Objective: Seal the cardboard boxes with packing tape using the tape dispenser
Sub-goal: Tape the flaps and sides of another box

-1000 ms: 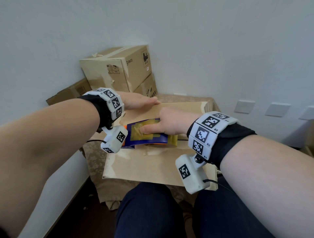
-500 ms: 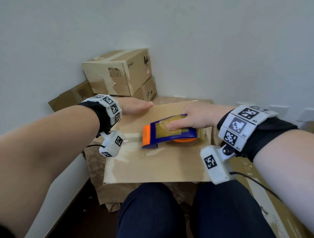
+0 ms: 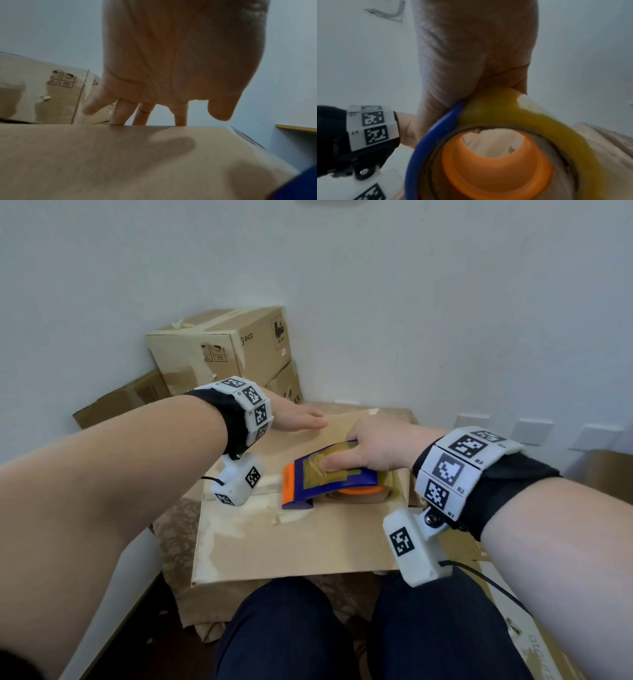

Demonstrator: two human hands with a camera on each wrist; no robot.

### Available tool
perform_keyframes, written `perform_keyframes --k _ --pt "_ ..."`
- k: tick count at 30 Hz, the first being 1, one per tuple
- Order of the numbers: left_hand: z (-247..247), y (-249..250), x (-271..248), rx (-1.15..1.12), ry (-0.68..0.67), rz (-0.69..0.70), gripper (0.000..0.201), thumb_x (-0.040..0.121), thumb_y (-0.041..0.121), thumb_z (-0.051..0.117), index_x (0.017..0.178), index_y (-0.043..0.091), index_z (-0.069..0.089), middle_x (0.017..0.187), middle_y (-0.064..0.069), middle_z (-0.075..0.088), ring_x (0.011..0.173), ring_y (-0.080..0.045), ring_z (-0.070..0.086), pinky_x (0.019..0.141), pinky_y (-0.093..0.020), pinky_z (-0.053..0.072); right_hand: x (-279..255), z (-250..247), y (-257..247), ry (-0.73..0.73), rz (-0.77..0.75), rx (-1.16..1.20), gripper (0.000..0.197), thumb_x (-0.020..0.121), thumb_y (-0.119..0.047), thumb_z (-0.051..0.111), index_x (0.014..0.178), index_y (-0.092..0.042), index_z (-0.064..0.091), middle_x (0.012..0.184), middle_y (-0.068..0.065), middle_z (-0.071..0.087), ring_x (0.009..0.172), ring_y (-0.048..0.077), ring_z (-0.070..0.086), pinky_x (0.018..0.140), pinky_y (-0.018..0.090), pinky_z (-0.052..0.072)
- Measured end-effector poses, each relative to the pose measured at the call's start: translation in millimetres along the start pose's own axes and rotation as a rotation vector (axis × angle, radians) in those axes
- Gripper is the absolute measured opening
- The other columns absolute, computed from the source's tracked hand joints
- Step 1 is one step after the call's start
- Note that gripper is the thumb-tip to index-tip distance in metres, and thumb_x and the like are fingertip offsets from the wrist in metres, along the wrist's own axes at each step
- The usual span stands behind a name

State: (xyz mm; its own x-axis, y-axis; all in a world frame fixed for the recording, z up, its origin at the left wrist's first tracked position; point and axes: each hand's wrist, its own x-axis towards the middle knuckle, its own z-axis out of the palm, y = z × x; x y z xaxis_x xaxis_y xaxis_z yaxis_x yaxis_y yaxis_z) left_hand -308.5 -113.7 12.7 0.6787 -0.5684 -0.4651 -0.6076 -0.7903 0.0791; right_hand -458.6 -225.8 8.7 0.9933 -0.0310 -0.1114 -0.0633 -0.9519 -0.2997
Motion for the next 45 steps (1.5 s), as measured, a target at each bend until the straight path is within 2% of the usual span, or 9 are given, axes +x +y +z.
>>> perform_keyframes --k 5,12,16,20,24,29,33,39,45 --pt "-5.3 11.4 7.1 0.114 0.074 0.065 0.061 0.100 0.050 0.026 0.139 0.004 0.038 0.144 -0.013 0.041 0.130 -0.026 0.040 0.099 -0.028 0.028 -0.7 2.2 2.6 -0.007 0.007 0.009 0.054 0.083 -0.064 0.057 0.059 -0.016 0.047 0.058 -0.001 0.045 0.055 0.014 0.043 0.051 0.028 0.029" --pt "-3.6 8.7 -0.9 -0.208 -0.060 0.198 0.050 0.105 0.034 0.021 0.148 0.010 0.029 0.148 0.005 0.033 0.137 -0.010 0.031 0.114 -0.025 0.020 8.1 14.0 -6.1 -0.020 -0.017 0.037 0.058 0.080 -0.069 0.056 0.068 -0.012 0.056 0.064 0.002 0.052 0.061 0.019 0.050 0.055 0.030 0.037" --pt "-6.5 5.6 1.0 -0.231 0.037 0.108 0.059 0.099 0.051 0.027 0.141 0.013 0.044 0.144 -0.001 0.042 0.123 -0.013 0.044 0.103 -0.026 0.034 11.6 19.4 -13.1 -0.026 -0.038 0.061 0.056 0.079 -0.067 0.059 0.069 -0.012 0.056 0.065 0.003 0.053 0.065 0.021 0.053 0.061 0.031 0.041" --pt "-5.1 10.5 -0.5 -0.401 0.024 0.069 0.064 0.096 0.058 0.028 0.142 0.015 0.043 0.150 -0.004 0.037 0.137 -0.020 0.036 0.115 -0.032 0.026 9.5 19.7 -10.8 0.011 -0.061 0.092 0.056 0.080 -0.065 0.060 0.062 -0.014 0.049 0.061 0.002 0.049 0.060 0.018 0.048 0.056 0.030 0.037" --pt "-1.8 14.9 -3.4 -0.474 -0.009 0.102 0.055 0.100 0.052 0.018 0.145 0.027 0.037 0.152 0.000 0.031 0.138 -0.020 0.030 0.111 -0.028 0.022 2.4 15.9 -3.0 0.026 -0.091 0.149 0.054 0.081 -0.062 0.062 0.055 -0.018 0.043 0.055 -0.003 0.043 0.052 0.011 0.041 0.050 0.027 0.028" --pt "-0.7 24.8 -4.3 -0.417 -0.008 0.119 0.054 0.103 0.041 0.014 0.146 0.014 0.034 0.149 -0.003 0.036 0.125 -0.012 0.040 0.094 -0.012 0.029 -1.8 10.8 2.7 -0.003 -0.112 0.141 0.053 0.083 -0.059 0.062 0.054 -0.019 0.042 0.052 -0.004 0.040 0.049 0.009 0.038 0.047 0.024 0.024" --pt "-2.9 14.7 -5.1 -0.487 0.029 0.057 0.056 0.101 0.050 0.019 0.142 0.020 0.043 0.147 -0.002 0.038 0.132 -0.020 0.037 0.099 -0.023 0.027 -1.0 6.8 13.0 -0.023 -0.099 0.178 0.052 0.080 -0.061 0.063 0.055 -0.018 0.048 0.047 -0.008 0.044 0.047 0.007 0.043 0.049 0.022 0.031" --pt "-3.8 19.8 -7.7 -0.468 0.028 0.038 0.057 0.100 0.051 0.019 0.142 0.020 0.042 0.147 -0.005 0.037 0.135 -0.022 0.036 0.100 -0.025 0.028 -7.3 -1.4 25.6 0.008 -0.142 0.214 0.045 0.083 -0.052 0.066 0.053 -0.021 0.051 0.039 -0.015 0.047 0.041 -0.003 0.046 0.045 0.011 0.032" --pt "-1.7 21.0 -5.5 -0.461 0.036 0.023 0.056 0.100 0.052 0.021 0.140 0.020 0.045 0.146 -0.010 0.039 0.130 -0.024 0.041 0.104 -0.030 0.030 -14.9 -6.0 40.6 0.010 -0.144 0.188 0.037 0.082 -0.057 0.064 0.064 -0.024 0.065 0.053 -0.019 0.060 0.055 -0.006 0.055 0.053 0.007 0.038"
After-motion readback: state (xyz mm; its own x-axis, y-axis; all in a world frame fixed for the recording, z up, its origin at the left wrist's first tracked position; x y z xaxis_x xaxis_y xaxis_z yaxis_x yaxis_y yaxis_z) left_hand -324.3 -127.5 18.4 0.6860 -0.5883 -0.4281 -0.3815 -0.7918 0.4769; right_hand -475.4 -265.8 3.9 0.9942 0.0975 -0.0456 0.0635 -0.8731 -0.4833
